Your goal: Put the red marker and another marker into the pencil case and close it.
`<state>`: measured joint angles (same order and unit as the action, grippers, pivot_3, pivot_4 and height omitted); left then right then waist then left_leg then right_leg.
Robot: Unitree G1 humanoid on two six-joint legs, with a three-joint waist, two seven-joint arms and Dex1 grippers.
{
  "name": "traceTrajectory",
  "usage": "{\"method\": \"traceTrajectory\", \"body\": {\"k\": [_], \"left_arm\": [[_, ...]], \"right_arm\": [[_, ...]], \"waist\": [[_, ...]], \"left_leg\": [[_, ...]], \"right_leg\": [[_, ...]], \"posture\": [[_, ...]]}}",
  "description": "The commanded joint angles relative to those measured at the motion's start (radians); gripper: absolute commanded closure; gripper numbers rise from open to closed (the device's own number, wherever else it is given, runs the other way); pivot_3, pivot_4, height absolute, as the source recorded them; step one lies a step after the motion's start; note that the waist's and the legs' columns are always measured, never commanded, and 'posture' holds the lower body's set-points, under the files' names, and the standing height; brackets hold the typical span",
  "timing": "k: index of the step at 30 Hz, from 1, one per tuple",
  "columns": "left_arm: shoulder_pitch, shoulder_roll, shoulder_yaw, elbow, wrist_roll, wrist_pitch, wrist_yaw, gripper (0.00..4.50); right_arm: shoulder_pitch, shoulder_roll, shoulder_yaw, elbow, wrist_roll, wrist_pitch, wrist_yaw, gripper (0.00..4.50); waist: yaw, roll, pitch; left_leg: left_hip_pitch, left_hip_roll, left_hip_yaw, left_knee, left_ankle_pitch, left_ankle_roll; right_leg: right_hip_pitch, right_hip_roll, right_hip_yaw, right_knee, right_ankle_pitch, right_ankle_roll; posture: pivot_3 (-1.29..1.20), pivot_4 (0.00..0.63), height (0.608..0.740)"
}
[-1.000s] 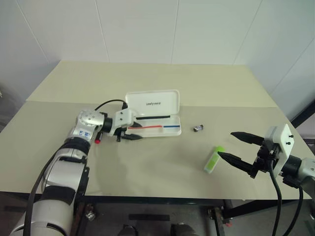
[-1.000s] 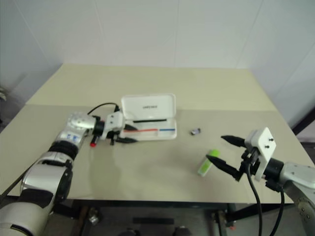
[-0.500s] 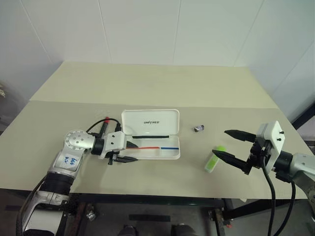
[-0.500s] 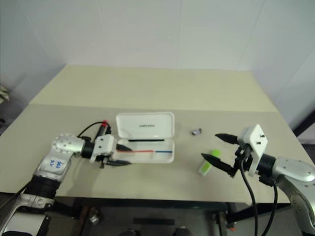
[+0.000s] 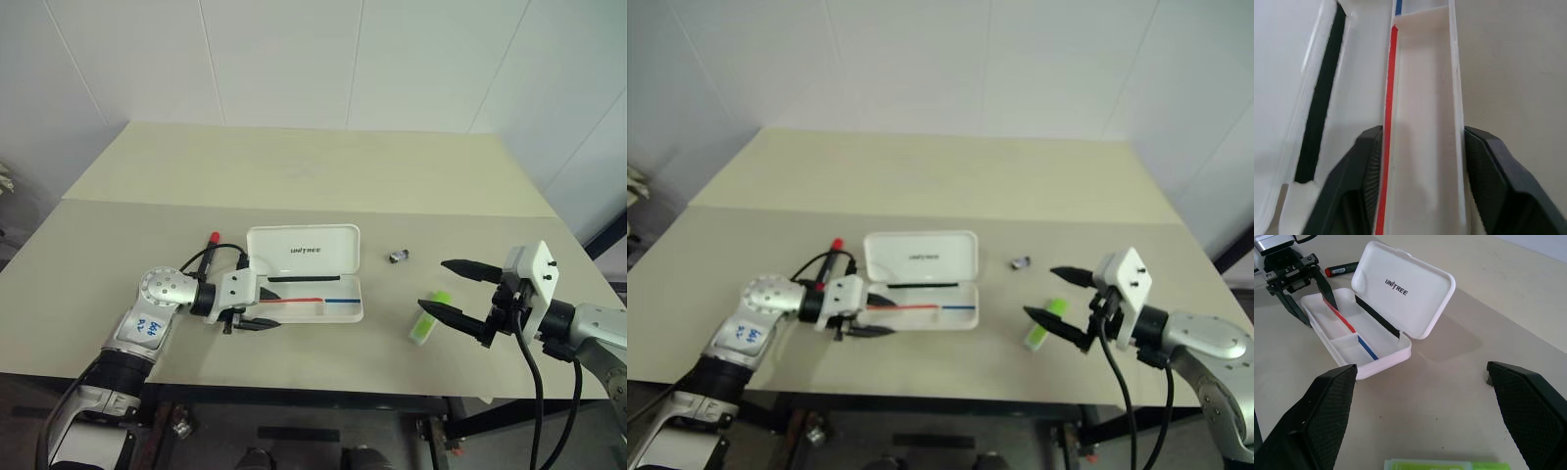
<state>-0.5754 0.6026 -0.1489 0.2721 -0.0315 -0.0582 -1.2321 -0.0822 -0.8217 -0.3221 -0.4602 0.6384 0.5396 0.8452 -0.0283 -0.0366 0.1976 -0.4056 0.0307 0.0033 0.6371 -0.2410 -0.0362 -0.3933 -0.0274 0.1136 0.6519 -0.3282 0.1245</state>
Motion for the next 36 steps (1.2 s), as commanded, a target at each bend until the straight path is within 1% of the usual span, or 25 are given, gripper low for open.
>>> {"method": "traceTrajectory", "body": {"k": [1, 2, 3, 6, 12, 18, 20, 23, 27, 31, 34, 36], "left_arm": [[-0.011, -0.007, -0.012, -0.011, -0.020, 0.010, 0.002, 0.56], [-0.009, -0.007, -0.012, -0.017, -0.027, 0.023, 0.001, 0.14], [-0.006, -0.005, -0.011, -0.026, -0.035, 0.034, -0.004, 0.03], [0.000, 0.002, -0.008, -0.050, -0.053, 0.064, -0.014, 0.03], [0.021, 0.025, 0.034, -0.209, -0.175, 0.208, -0.040, 0.03], [0.031, 0.047, 0.136, -0.379, -0.260, 0.381, 0.076, 0.03], [0.041, 0.048, 0.185, -0.428, -0.284, 0.437, 0.142, 0.03], [0.044, 0.039, 0.250, -0.453, -0.287, 0.485, 0.256, 0.03], [0.030, 0.020, 0.304, -0.407, -0.202, 0.513, 0.472, 0.03], [0.003, -0.015, 0.351, -0.301, -0.124, 0.521, 0.700, 0.03], [0.013, -0.022, 0.354, -0.269, -0.110, 0.507, 0.754, 0.03], [0.018, -0.030, 0.359, -0.266, -0.113, 0.532, 0.786, 0.03]], "right_arm": [[0.006, 0.000, -0.024, -0.024, 0.007, -0.015, -0.002, 0.00], [0.009, 0.000, -0.026, -0.027, 0.008, -0.015, -0.002, 0.00], [0.013, 0.001, -0.028, -0.029, 0.009, -0.015, -0.004, 0.00], [0.021, 0.001, -0.032, -0.032, 0.010, -0.017, -0.005, 0.00], [0.033, 0.008, -0.033, -0.040, 0.013, -0.018, -0.012, 0.00], [0.024, 0.011, -0.015, -0.020, 0.018, -0.018, 0.006, 0.00], [0.005, 0.005, 0.000, 0.010, 0.009, -0.026, 0.027, 0.00], [-0.043, -0.002, 0.029, 0.066, -0.005, -0.042, 0.063, 0.00], [-0.151, 0.000, 0.090, 0.159, -0.035, -0.067, 0.109, 0.00], [-0.231, 0.016, 0.141, 0.224, -0.057, -0.090, 0.145, 0.00], [-0.263, 0.024, 0.167, 0.254, -0.071, -0.104, 0.161, 0.00], [-0.274, 0.026, 0.172, 0.262, -0.075, -0.107, 0.167, 0.00]], "waist": [[-0.002, 0.000, 0.000], [-0.003, 0.000, 0.000], [-0.004, 0.000, 0.000], [-0.004, 0.000, 0.000], [-0.004, 0.000, 0.000], [-0.006, 0.000, 0.000], [-0.008, 0.000, 0.000], [-0.009, 0.000, 0.000], [-0.012, 0.000, 0.000], [-0.010, 0.000, 0.000], [-0.010, -0.001, 0.000], [-0.006, -0.001, 0.000]], "left_leg": [[0.000, 0.000, 0.000, 0.000, 0.000, 0.000], [0.000, 0.000, 0.000, 0.000, 0.000, 0.000], [0.000, 0.000, 0.000, 0.000, 0.000, 0.000], [0.000, 0.000, 0.000, -0.001, 0.000, 0.000], [0.000, 0.001, 0.000, -0.001, 0.000, 0.000], [0.000, 0.000, 0.000, -0.001, 0.000, 0.000], [0.001, 0.001, 0.000, -0.001, 0.000, 0.000], [0.001, 0.001, 0.000, 0.000, 0.000, 0.000], [0.001, 0.000, 0.000, 0.000, 0.000, 0.000], [0.001, 0.000, 0.000, 0.000, 0.000, 0.000], [0.001, 0.000, 0.000, -0.001, 0.000, 0.000], [0.000, 0.000, 0.000, -0.001, -0.001, -0.001]], "right_leg": [[0.000, 0.000, 0.000, 0.000, 0.000, 0.000], [0.000, 0.000, 0.000, 0.000, 0.000, 0.000], [0.000, 0.000, 0.000, 0.000, 0.000, 0.000], [0.000, 0.001, 0.000, 0.001, 0.000, 0.000], [0.000, 0.001, 0.000, 0.000, 0.000, 0.000], [0.000, 0.001, 0.000, 0.000, 0.000, 0.000], [0.000, 0.001, 0.000, 0.001, 0.000, 0.000], [0.000, 0.001, 0.000, 0.001, 0.000, 0.000], [0.000, 0.001, 0.000, 0.001, 0.000, 0.000], [0.000, 0.001, 0.000, 0.001, 0.000, 0.000], [-0.001, 0.001, 0.000, 0.000, 0.000, 0.000], [-0.001, 0.000, 0.000, -0.001, 0.000, 0.000]], "posture": [[0.00, 0.150, 0.740], [0.00, 0.150, 0.740], [0.00, 0.150, 0.740], [0.00, 0.150, 0.740], [0.00, 0.150, 0.740], [0.00, 0.150, 0.740], [0.00, 0.150, 0.740], [0.00, 0.150, 0.740], [0.00, 0.150, 0.740], [0.00, 0.150, 0.740], [0.00, 0.150, 0.740], [0.00, 0.150, 0.740]]}}
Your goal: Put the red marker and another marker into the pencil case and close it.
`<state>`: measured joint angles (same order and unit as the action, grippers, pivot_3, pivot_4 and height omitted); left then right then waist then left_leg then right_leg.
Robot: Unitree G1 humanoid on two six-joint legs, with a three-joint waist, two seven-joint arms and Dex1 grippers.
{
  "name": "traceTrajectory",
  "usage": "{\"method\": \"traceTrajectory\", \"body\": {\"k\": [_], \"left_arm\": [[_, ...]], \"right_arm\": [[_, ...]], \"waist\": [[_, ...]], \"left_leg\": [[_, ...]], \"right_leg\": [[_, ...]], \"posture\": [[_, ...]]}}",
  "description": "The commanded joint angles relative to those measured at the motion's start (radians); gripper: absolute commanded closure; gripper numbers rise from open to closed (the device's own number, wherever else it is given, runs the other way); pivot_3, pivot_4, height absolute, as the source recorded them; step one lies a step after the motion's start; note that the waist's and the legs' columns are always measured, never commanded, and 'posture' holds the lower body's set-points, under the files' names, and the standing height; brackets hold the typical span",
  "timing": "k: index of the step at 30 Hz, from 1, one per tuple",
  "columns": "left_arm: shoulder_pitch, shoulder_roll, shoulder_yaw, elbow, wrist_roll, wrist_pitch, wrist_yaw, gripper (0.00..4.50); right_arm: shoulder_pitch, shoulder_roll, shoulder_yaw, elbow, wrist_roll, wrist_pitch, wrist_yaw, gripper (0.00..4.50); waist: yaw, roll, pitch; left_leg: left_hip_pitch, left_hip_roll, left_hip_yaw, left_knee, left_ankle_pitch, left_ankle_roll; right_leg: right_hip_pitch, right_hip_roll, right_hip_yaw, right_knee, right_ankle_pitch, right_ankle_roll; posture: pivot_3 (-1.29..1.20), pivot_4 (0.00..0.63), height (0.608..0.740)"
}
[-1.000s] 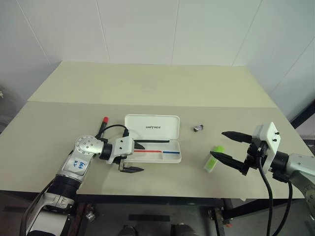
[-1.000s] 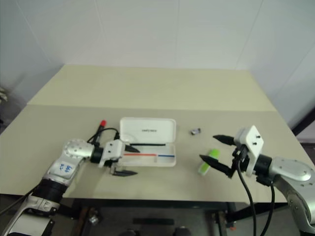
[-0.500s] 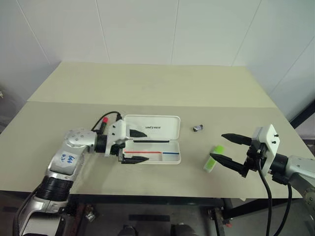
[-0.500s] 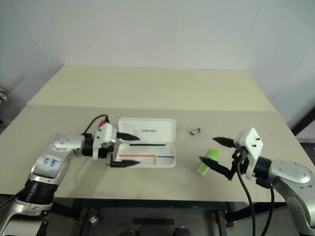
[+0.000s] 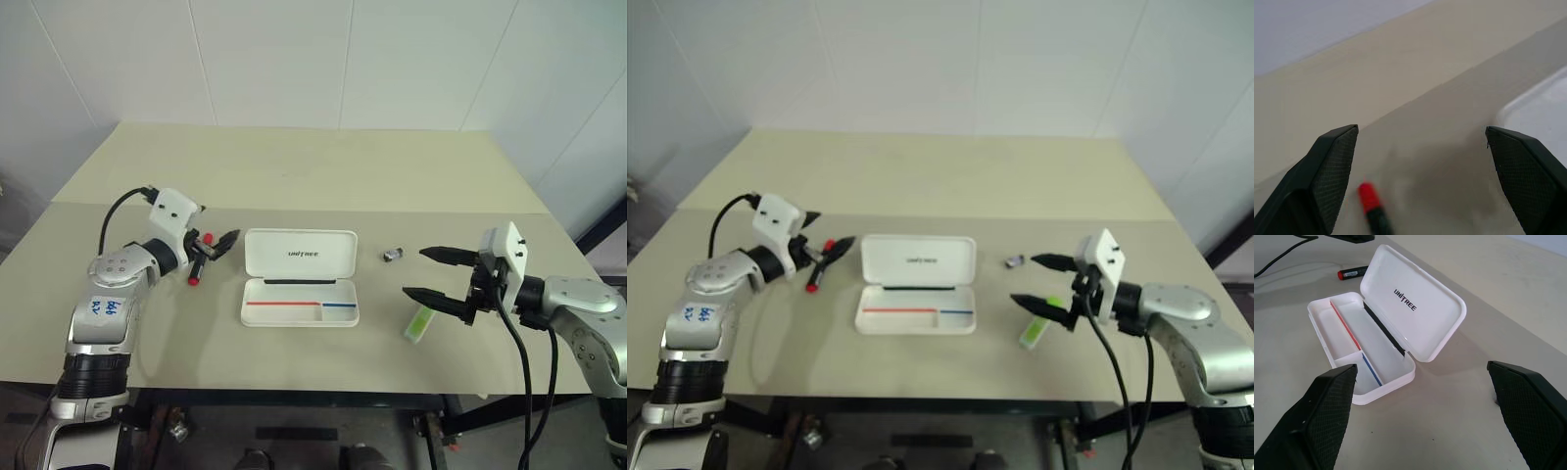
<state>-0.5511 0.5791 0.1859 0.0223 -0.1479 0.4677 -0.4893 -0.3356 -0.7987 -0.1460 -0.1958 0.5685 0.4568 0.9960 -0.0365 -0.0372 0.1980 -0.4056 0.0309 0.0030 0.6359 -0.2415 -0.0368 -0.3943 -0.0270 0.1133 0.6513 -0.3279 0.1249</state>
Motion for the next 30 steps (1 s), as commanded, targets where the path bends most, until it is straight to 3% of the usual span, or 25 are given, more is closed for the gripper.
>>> {"method": "traceTrajectory", "body": {"k": [1, 15, 25, 30], "left_arm": [[-0.008, -0.011, 0.029, -0.006, 0.002, 0.019, 0.061, 0.03], [-0.073, -0.040, -0.040, 0.314, 0.062, 0.013, 0.151, 0.03], [-0.112, -0.060, -0.062, 0.493, 0.059, -0.010, 0.118, 0.03], [-0.107, -0.079, -0.023, 0.466, -0.011, 0.068, 0.064, 1.33]], "right_arm": [[-0.024, 0.004, -0.003, 0.000, -0.005, -0.024, 0.017, 0.00], [0.034, -0.037, -0.074, -0.102, 0.126, 0.016, 0.128, 0.00], [0.027, -0.029, -0.066, -0.094, 0.088, 0.002, 0.095, 0.00], [0.024, -0.027, -0.068, -0.090, 0.080, -0.003, 0.087, 0.00]], "waist": [[0.003, 0.000, 0.000], [0.007, 0.000, 0.000], [0.007, 0.000, 0.000], [0.007, 0.000, 0.000]], "left_leg": [[0.000, 0.000, 0.000, -0.001, 0.000, 0.000], [0.000, 0.000, 0.000, -0.001, 0.000, 0.000], [0.002, -0.001, 0.000, 0.000, 0.001, 0.000], [0.002, -0.001, 0.000, 0.000, 0.001, 0.000]], "right_leg": [[0.000, -0.001, 0.000, 0.000, 0.000, 0.000], [0.000, -0.001, -0.001, 0.000, 0.000, 0.000], [0.001, -0.001, -0.001, 0.002, 0.000, -0.001], [0.001, -0.001, -0.001, 0.001, 0.001, -0.001]], "posture": [[0.00, 0.150, 0.740], [0.00, 0.150, 0.740], [0.00, 0.150, 0.740], [0.00, 0.150, 0.740]]}}
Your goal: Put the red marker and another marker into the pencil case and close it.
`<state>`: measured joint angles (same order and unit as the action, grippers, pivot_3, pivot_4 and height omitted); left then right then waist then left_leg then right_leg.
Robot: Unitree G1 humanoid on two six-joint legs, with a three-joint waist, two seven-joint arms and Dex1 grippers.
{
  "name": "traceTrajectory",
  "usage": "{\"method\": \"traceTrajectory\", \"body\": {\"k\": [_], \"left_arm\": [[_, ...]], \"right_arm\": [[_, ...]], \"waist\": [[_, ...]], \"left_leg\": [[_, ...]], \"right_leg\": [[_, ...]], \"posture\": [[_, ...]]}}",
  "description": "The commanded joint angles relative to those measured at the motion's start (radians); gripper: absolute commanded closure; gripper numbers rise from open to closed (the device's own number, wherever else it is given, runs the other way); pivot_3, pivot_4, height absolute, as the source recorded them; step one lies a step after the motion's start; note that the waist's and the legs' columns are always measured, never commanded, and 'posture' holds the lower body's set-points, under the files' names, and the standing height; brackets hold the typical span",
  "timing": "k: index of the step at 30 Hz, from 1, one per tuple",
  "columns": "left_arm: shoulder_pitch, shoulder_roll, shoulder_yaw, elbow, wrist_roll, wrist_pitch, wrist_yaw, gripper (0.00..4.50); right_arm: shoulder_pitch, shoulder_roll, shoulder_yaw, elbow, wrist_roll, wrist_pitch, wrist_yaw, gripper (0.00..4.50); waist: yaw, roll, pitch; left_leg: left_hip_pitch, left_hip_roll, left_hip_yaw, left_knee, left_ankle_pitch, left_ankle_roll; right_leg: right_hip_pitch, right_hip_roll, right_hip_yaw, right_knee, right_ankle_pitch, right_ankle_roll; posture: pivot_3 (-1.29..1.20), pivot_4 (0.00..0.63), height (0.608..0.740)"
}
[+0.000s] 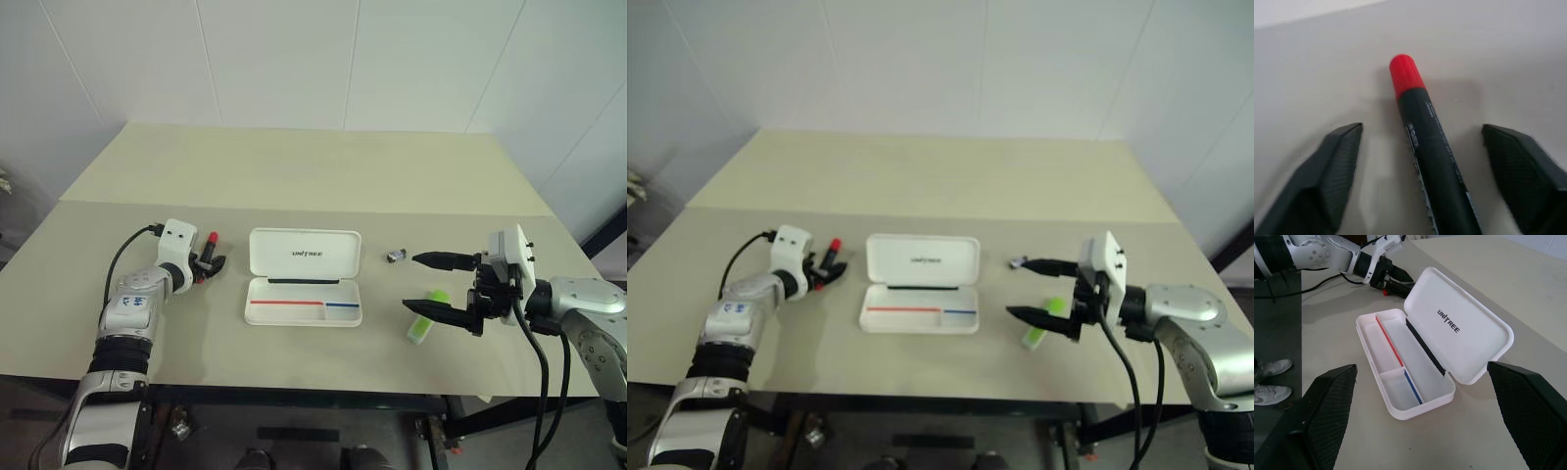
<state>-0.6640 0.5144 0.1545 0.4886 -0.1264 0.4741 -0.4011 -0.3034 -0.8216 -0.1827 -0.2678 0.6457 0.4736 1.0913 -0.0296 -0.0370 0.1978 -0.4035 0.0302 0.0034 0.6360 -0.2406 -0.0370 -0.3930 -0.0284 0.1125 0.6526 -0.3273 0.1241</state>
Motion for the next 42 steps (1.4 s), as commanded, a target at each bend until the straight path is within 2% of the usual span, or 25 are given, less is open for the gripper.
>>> {"method": "traceTrajectory", "body": {"k": [1, 8, 16, 25, 29, 34, 42], "left_arm": [[0.007, -0.017, 0.014, -0.007, -0.041, 0.079, -0.023, 1.68], [0.021, -0.022, 0.042, -0.026, -0.061, 0.095, -0.027, 3.87], [-0.051, 0.040, 0.021, -0.078, -0.056, 0.039, -0.105, 3.88], [-0.260, 0.111, -0.035, -0.160, -0.107, -0.094, -0.388, 3.88], [-0.324, 0.103, -0.111, -0.224, -0.166, -0.093, -0.594, 3.88], [-0.290, 0.111, -0.249, -0.319, -0.195, -0.038, -0.809, 3.88], [-0.293, 0.027, -0.370, -0.221, -0.125, -0.078, -0.852, 3.88]], "right_arm": [[-0.009, -0.004, -0.032, -0.017, 0.002, -0.021, -0.009, 0.00], [-0.022, -0.009, -0.030, -0.005, -0.005, -0.029, -0.009, 0.00], [-0.034, -0.013, -0.032, 0.007, -0.014, -0.034, -0.006, 0.00], [-0.043, -0.013, -0.041, 0.009, -0.019, -0.040, -0.004, 0.00], [-0.044, -0.012, -0.041, -0.002, -0.017, -0.038, -0.008, 0.00], [-0.014, -0.012, -0.058, -0.038, -0.009, -0.030, -0.023, 0.00], [0.062, -0.008, -0.103, -0.103, -0.001, -0.015, -0.072, 0.00]], "waist": [[0.000, 0.000, 0.000], [0.000, 0.000, 0.000], [0.001, 0.000, 0.000], [0.001, -0.004, 0.002], [0.000, -0.004, 0.002], [-0.001, -0.004, 0.002], [-0.002, -0.004, 0.002]], "left_leg": [[0.000, 0.000, 0.000, 0.000, 0.000, 0.000], [0.000, 0.000, 0.000, 0.000, 0.000, 0.000], [-0.001, 0.000, 0.000, -0.001, 0.000, 0.000], [-0.003, 0.000, 0.000, -0.005, 0.000, -0.001], [-0.003, -0.001, 0.002, -0.006, -0.002, -0.002], [-0.004, 0.000, 0.002, -0.006, -0.002, -0.002], [-0.003, -0.001, 0.002, -0.003, -0.002, -0.002]], "right_leg": [[0.000, 0.000, 0.000, 0.000, 0.000, 0.000], [0.000, -0.001, 0.000, -0.001, 0.000, 0.000], [-0.001, -0.001, 0.000, -0.002, 0.000, 0.000], [-0.001, -0.001, -0.001, -0.006, 0.000, 0.000], [-0.001, 0.001, 0.000, -0.009, 0.000, 0.000], [-0.002, 0.002, 0.000, -0.009, 0.000, 0.000], [-0.002, 0.003, 0.001, -0.007, 0.000, 0.000]], "posture": [[0.00, 0.150, 0.740], [0.00, 0.150, 0.740], [0.00, 0.150, 0.740], [0.00, 0.150, 0.740], [0.00, 0.150, 0.740], [0.00, 0.150, 0.740], [0.00, 0.150, 0.740]]}}
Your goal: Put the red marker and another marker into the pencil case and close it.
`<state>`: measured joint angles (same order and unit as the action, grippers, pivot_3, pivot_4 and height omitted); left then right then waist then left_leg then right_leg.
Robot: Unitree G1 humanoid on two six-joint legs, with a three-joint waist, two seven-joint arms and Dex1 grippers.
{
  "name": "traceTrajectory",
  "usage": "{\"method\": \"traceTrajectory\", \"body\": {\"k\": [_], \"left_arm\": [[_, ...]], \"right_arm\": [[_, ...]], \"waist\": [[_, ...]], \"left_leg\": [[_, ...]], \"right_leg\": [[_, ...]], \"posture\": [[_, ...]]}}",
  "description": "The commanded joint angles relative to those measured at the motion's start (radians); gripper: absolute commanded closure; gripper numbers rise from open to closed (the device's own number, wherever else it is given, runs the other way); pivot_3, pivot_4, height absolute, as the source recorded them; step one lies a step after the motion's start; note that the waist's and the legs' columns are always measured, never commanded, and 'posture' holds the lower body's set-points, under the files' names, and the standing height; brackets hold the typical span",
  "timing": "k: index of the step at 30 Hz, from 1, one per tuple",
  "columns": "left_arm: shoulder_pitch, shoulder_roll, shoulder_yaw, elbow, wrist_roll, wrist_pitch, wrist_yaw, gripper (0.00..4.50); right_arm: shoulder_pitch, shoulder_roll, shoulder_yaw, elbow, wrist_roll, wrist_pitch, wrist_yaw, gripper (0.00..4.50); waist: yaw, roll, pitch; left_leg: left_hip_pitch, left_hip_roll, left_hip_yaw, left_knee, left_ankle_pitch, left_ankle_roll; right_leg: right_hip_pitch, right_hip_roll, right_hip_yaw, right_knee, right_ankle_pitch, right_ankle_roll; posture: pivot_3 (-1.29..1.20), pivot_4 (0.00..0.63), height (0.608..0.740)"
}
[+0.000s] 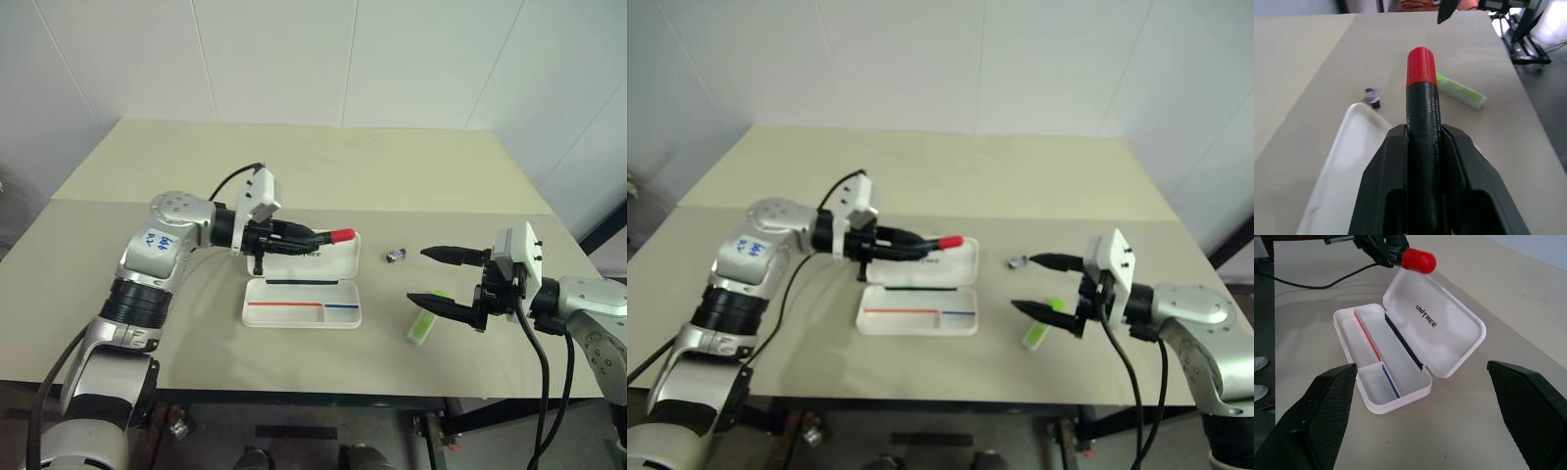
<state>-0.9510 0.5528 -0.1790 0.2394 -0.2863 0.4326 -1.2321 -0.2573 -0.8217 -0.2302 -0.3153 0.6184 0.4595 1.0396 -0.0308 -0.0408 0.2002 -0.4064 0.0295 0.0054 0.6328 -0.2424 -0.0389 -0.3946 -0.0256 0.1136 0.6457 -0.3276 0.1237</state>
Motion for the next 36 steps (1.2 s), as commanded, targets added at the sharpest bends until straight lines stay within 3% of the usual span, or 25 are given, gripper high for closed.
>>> {"method": "traceTrajectory", "body": {"k": [1, 6, 13, 24, 32, 36], "left_arm": [[-0.005, -0.017, -0.064, 0.056, 0.066, -0.064, -0.024, 3.88], [-0.026, -0.037, -0.134, 0.193, 0.185, -0.178, 0.000, 3.88], [-0.025, -0.074, -0.147, 0.272, 0.232, -0.234, -0.012, 3.88], [-0.013, -0.091, -0.128, 0.255, 0.230, -0.211, -0.011, 0.18], [0.043, -0.083, -0.041, 0.101, 0.112, -0.163, -0.059, 0.03], [0.100, -0.089, 0.100, 0.089, -0.038, -0.253, -0.120, 0.03]], "right_arm": [[0.029, -0.008, -0.065, -0.065, 0.028, 0.001, -0.028, 0.00], [0.077, -0.008, -0.097, -0.104, 0.038, 0.007, -0.057, 0.00], [0.148, -0.006, -0.143, -0.159, 0.054, 0.022, -0.098, 0.00], [0.176, -0.007, -0.157, -0.184, 0.066, 0.026, -0.130, 0.00], [0.199, 0.030, -0.160, -0.229, 0.047, 0.056, -0.255, 0.00], [0.219, 0.112, -0.138, -0.331, 0.022, 0.146, -0.480, 0.00]], "waist": [[0.000, 0.000, 0.000], [0.000, 0.000, 0.000], [0.002, 0.000, 0.000], [0.002, 0.000, 0.000], [0.001, 0.000, 0.000], [-0.001, 0.000, 0.000]], "left_leg": [[0.000, 0.000, 0.000, 0.000, 0.000, 0.000], [0.000, 0.000, 0.000, 0.000, 0.000, 0.000], [-0.001, 0.000, 0.000, 0.000, 0.000, 0.000], [0.000, 0.000, 0.000, 0.000, 0.000, 0.000], [0.000, 0.000, 0.000, 0.000, 0.000, 0.000], [0.000, 0.001, -0.001, 0.000, 0.000, 0.000]], "right_leg": [[0.000, 0.000, 0.000, 0.000, 0.000, 0.000], [0.000, 0.000, 0.000, -0.001, 0.000, 0.000], [0.000, 0.000, 0.000, -0.001, 0.000, 0.000], [0.000, 0.000, 0.000, 0.000, 0.000, 0.000], [0.000, 0.000, 0.000, 0.000, 0.000, 0.000], [0.000, 0.000, 0.000, 0.002, 0.000, 0.000]], "posture": [[0.00, 0.150, 0.740], [0.00, 0.150, 0.740], [0.00, 0.150, 0.740], [0.00, 0.150, 0.740], [0.00, 0.150, 0.740], [0.00, 0.150, 0.740]]}}
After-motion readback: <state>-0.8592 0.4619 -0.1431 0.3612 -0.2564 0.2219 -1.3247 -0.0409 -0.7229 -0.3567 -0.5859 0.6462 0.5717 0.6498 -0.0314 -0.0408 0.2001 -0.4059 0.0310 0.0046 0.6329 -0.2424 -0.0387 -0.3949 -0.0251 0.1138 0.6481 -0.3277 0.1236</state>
